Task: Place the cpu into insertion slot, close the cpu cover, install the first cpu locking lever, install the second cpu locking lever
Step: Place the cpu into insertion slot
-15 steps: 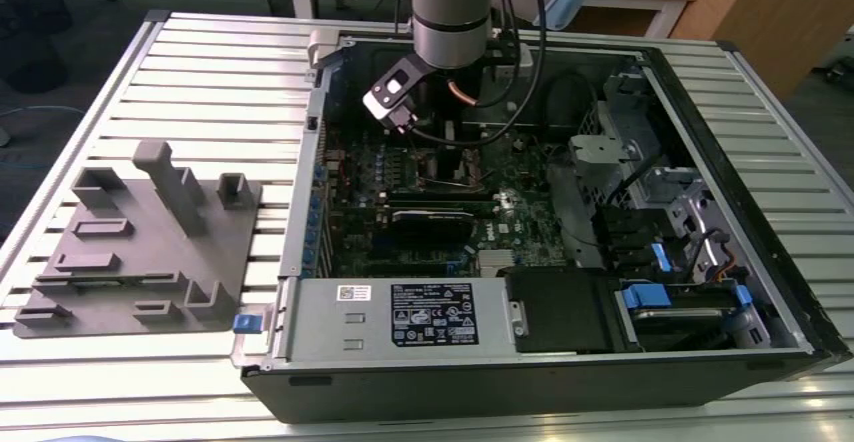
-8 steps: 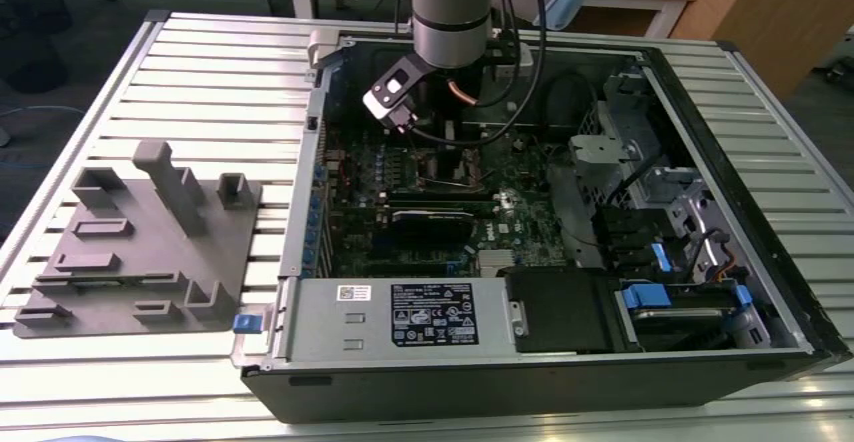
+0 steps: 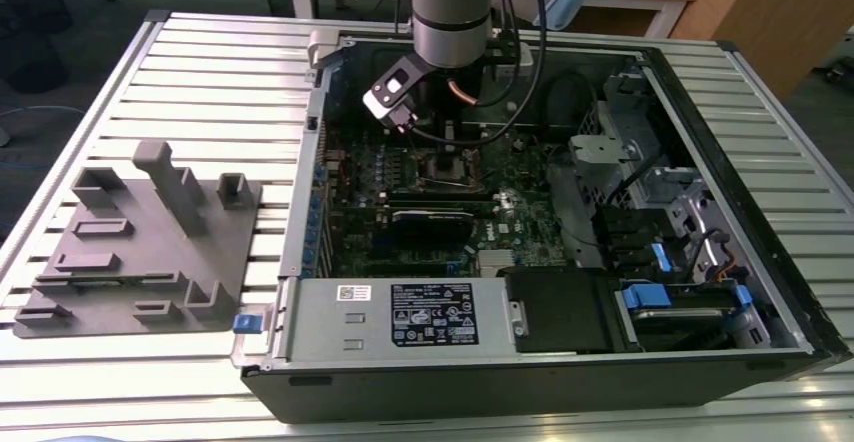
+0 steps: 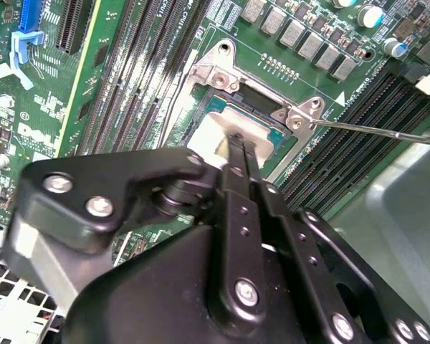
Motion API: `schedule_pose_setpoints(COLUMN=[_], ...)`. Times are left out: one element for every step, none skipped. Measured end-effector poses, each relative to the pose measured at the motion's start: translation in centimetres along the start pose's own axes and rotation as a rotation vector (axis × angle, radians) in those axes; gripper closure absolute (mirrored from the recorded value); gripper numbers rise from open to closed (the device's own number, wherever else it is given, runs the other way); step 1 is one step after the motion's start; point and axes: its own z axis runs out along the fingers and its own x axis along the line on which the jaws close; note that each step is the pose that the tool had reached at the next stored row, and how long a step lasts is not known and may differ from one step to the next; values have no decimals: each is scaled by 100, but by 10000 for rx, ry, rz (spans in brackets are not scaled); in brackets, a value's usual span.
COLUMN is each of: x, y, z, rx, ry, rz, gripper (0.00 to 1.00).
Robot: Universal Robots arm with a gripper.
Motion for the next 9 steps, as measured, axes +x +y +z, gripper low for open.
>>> schedule_pose_setpoints(x=[0, 0, 0, 0, 0, 0, 0, 0, -1], y=[0, 0, 0, 0, 0, 0, 0, 0, 1], z=[0, -1, -1, -2, -2, -3, -3, -6, -13], rx=[0, 0, 0, 0, 0, 0, 0, 1, 3], ry=[0, 0, 0, 0, 0, 0, 0, -2, 0], rz=[0, 0, 0, 0, 0, 0, 0, 0, 0], gripper=[87, 87, 89, 89, 89, 89, 89, 89, 89])
